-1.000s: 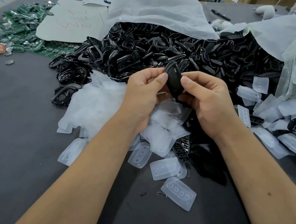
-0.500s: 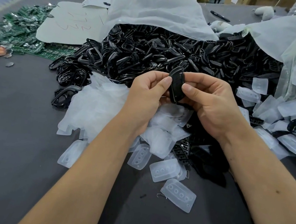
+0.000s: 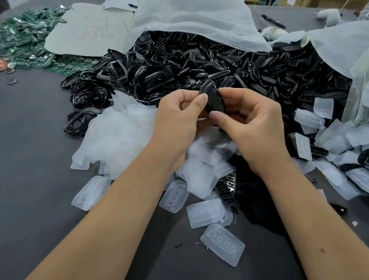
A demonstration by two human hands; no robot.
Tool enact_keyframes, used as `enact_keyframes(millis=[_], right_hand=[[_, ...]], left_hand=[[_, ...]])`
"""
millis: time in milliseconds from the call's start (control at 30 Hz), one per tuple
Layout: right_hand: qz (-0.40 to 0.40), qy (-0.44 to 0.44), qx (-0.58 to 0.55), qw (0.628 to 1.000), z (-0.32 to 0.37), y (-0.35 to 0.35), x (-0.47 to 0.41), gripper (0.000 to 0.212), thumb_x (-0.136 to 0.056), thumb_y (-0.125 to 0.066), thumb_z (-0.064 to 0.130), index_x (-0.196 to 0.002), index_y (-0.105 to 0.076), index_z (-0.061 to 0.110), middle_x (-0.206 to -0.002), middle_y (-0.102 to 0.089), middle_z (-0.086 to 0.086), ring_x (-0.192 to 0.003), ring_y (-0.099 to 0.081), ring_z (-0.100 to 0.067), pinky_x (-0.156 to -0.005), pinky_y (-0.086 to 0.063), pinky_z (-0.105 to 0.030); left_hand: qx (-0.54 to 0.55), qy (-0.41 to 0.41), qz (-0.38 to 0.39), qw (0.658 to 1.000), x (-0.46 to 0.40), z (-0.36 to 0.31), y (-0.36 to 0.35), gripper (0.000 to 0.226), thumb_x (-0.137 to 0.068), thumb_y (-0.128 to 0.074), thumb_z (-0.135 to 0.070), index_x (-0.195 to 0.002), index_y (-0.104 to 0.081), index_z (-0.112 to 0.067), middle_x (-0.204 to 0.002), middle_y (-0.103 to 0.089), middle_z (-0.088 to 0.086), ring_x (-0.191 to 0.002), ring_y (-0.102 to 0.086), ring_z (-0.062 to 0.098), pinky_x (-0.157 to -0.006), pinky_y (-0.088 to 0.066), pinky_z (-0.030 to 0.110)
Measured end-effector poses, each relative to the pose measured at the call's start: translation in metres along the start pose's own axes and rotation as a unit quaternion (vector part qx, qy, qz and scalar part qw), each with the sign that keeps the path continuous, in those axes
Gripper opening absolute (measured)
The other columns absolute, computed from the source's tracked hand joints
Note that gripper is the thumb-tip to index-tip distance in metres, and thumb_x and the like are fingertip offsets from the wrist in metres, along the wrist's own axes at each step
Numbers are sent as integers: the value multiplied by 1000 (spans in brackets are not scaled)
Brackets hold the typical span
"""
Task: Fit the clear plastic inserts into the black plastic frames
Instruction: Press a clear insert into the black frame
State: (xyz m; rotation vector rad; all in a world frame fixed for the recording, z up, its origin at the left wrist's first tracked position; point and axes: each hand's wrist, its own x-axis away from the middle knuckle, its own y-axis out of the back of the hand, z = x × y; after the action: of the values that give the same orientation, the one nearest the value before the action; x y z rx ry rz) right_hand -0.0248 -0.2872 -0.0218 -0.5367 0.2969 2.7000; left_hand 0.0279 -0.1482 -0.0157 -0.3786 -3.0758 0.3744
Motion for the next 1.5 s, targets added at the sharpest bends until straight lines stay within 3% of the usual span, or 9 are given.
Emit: enact_keyframes(millis=[167, 267, 333, 567, 733, 867, 1100, 1300, 1500], right_hand=[[-36, 55, 148, 987, 4, -3, 1, 46, -74, -93, 15, -117, -76, 13, -100, -72, 4, -89, -70, -8, -76, -59, -22], [-57, 83, 213, 972, 5, -2, 1, 43, -75, -93, 19, -115, -77, 15, -101, -67, 5, -90, -63, -8, -74, -50, -16], [-64, 92, 236, 965, 5, -3, 1, 42, -75, -92, 17, -114, -78, 14, -100, -66, 6, -89, -61, -6, -75, -44, -11], [-71, 115, 238, 962, 7, -5, 1, 40, -77, -91, 16, -114, -77, 12, -99, -65, 4, -89, -64, -10, -74, -52, -20], [-72, 113, 228, 964, 7, -5, 2, 38, -77, -91, 16, -113, -77, 13, -95, -63, 4, -82, -60, -3, -73, -45, -11], [-66, 116, 234, 963, 8, -6, 1, 37, -79, -89, 14, -113, -77, 12, -97, -62, 2, -82, -60, -6, -73, -45, -12], [-61, 120, 230, 964, 9, -6, 2, 34, -79, -89, 12, -111, -76, 9, -95, -60, 3, -81, -58, -3, -70, -43, -10], [-55, 111, 211, 970, 11, -7, 4, 33, -78, -89, 9, -108, -76, 8, -95, -60, 3, -82, -61, -7, -70, -46, -13], [-51, 123, 210, 968, 13, -7, 4, 32, -80, -88, 12, -109, -75, 7, -96, -62, -2, -84, -62, -14, -71, -52, -20]], left_hand=[[-23, -6, -2, 1000, 0, 1, 0, 9, -103, -63, -8, -95, -66, -5, -90, -65, 21, -86, -63, 30, -91, -58, 57], [-23, -6, 16, 1000, 2, -2, 1, 14, -102, -63, -5, -89, -63, -10, -64, -56, 0, -68, -59, 16, -81, -61, 44], [-19, -5, 25, 999, 3, -3, 1, 19, -101, -63, -2, -85, -59, -11, -59, -44, -1, -64, -50, 14, -77, -60, 39], [65, 31, 55, 996, 8, -11, 2, 10, -102, -60, 1, -93, -60, -4, -83, -66, 16, -72, -66, 21, -66, -61, 33], [74, 36, 52, 995, 8, -11, 1, 5, -101, -62, -1, -97, -63, -3, -91, -66, 20, -76, -66, 24, -66, -62, 33], [74, 37, 39, 996, 6, -9, 2, 3, -101, -63, -1, -100, -66, -2, -91, -70, 18, -79, -68, 24, -68, -62, 33], [76, 67, 22, 995, 2, -8, 2, 30, -100, -62, 0, -129, -62, 6, -107, -68, 18, -72, -68, 13, -70, -60, 28], [69, 51, 59, 995, 2, -6, 5, 18, -102, -57, 1, -110, -73, -2, -99, -74, 11, -79, -71, 13, -71, -60, 26], [64, 45, 71, 994, 5, -8, 5, 26, -104, -54, -2, -95, -76, -10, -89, -77, 6, -76, -72, 12, -69, -59, 24]])
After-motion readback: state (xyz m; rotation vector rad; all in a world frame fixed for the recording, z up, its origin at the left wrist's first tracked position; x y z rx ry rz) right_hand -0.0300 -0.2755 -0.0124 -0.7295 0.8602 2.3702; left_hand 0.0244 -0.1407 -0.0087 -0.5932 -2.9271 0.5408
